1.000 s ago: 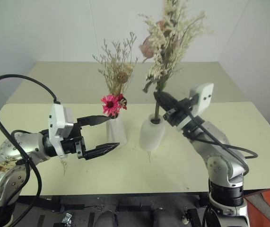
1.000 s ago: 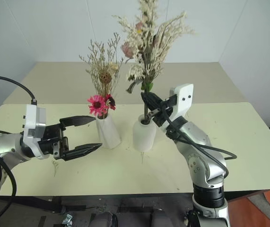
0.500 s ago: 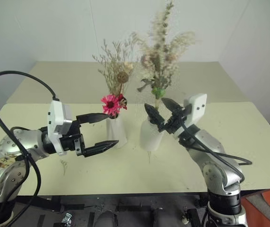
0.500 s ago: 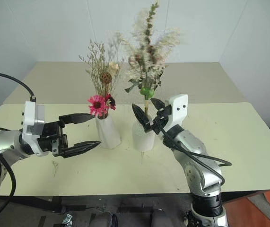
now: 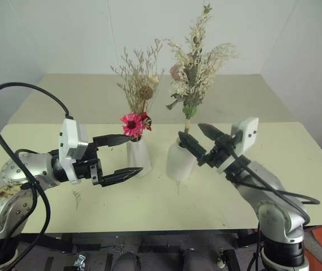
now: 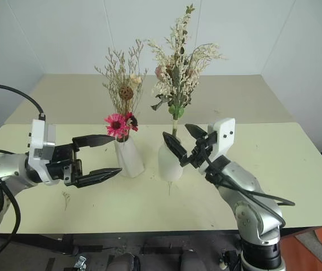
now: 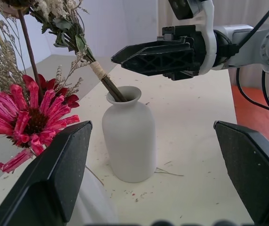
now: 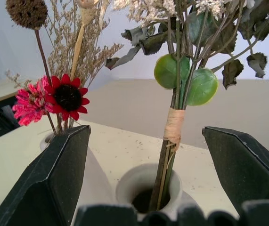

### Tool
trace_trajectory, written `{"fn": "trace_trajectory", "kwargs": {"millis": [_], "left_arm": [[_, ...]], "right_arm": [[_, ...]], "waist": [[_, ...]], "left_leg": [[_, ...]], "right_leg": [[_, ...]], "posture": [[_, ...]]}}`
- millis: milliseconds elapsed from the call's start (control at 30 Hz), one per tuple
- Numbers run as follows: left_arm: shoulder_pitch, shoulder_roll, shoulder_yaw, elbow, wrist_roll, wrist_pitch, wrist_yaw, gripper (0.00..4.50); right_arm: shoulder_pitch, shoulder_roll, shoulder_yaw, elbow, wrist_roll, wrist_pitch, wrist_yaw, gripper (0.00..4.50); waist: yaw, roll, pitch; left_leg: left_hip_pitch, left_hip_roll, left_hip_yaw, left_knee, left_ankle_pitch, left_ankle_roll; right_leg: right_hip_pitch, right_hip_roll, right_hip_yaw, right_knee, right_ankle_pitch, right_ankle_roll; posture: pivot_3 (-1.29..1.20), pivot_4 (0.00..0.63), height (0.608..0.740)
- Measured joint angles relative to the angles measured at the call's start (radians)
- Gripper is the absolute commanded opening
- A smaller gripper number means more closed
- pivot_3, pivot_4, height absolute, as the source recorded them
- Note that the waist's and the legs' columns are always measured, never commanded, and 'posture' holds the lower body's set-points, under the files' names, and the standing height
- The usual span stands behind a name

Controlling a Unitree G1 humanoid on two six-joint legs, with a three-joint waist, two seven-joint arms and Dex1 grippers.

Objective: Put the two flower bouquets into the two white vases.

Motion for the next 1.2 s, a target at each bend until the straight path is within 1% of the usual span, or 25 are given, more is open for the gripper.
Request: {"fn": "trace_trajectory", "kwargs": {"millis": [200, 367, 467, 600, 700, 967, 1100, 1200], "left_arm": [[-0.003, 0.0, -0.004, 0.003, 0.0, 0.0, -0.002, 4.5], [0.007, 0.0, -0.001, -0.001, -0.001, 0.0, -0.001, 4.5], [0.025, 0.0, 0.003, -0.007, -0.001, 0.0, 0.002, 4.5], [0.032, 0.0, 0.009, -0.02, -0.002, 0.0, 0.005, 4.5], [0.033, 0.0, 0.012, -0.02, -0.002, 0.0, 0.007, 4.5], [0.026, 0.0, 0.011, -0.017, -0.001, -0.001, 0.002, 4.5], [0.02, 0.0, 0.008, -0.013, 0.0, -0.002, -0.003, 4.5], [0.012, 0.0, 0.003, -0.004, 0.0, -0.003, -0.01, 4.5]], "right_arm": [[-0.116, -0.002, -0.003, 0.194, 0.02, 0.001, 0.049, 4.45], [-0.181, -0.028, -0.028, 0.281, 0.097, 0.027, 0.145, 4.45], [-0.186, -0.051, -0.045, 0.287, 0.132, 0.034, 0.197, 4.45], [-0.182, -0.08, -0.095, 0.268, 0.243, 0.072, 0.248, 4.45], [-0.17, -0.105, -0.117, 0.236, 0.295, 0.085, 0.267, 4.45], [-0.107, -0.131, -0.124, 0.209, 0.324, 0.09, 0.253, 4.45], [-0.106, -0.138, -0.12, 0.211, 0.323, 0.091, 0.243, 4.45], [-0.141, -0.133, -0.106, 0.293, 0.3, 0.09, 0.248, 4.45]], "waist": [[0.001, 0.0, 0.0], [0.002, 0.0, 0.0], [0.003, 0.0, 0.0], [0.004, 0.0, 0.0], [0.004, 0.0, 0.0], [0.003, 0.0, 0.0], [0.003, 0.0, 0.0], [0.001, 0.0, 0.0]], "left_leg": [[-0.002, 0.0, 0.0, 0.0, 0.0, 0.0], [-0.002, 0.0, 0.0, 0.0, 0.0, 0.0], [-0.002, 0.0, 0.0, 0.0, 0.0, 0.0], [-0.001, 0.0, 0.0, 0.0, 0.0, 0.0], [-0.001, 0.0, 0.0, 0.0, 0.0, 0.0], [-0.001, 0.0, 0.0, 0.0, 0.0, 0.0], [-0.001, 0.0, 0.0, 0.0, 0.0, 0.0], [-0.001, 0.0, 0.0, 0.0, 0.0, 0.0]], "right_leg": [[-0.001, 0.0, 0.0, 0.0, 0.0, 0.0], [-0.001, 0.0, 0.0, 0.0, 0.0, 0.0], [-0.001, 0.0, 0.0, 0.0, 0.0, 0.0], [-0.001, 0.0, 0.0, 0.0, 0.0, 0.0], [-0.001, 0.0, 0.0, 0.0, 0.0, 0.0], [-0.001, 0.0, 0.0, 0.0, 0.0, 0.0], [-0.001, 0.0, 0.0, 0.0, 0.0, 0.0], [0.0, 0.0, 0.0, 0.0, 0.0, 0.0]], "posture": [[0.0, 0.15, 0.74], [0.0, 0.15, 0.74], [0.0, 0.15, 0.74], [0.0, 0.15, 0.74], [0.0, 0.15, 0.74], [0.0, 0.15, 0.74], [0.0, 0.15, 0.74], [0.0, 0.15, 0.74]]}}
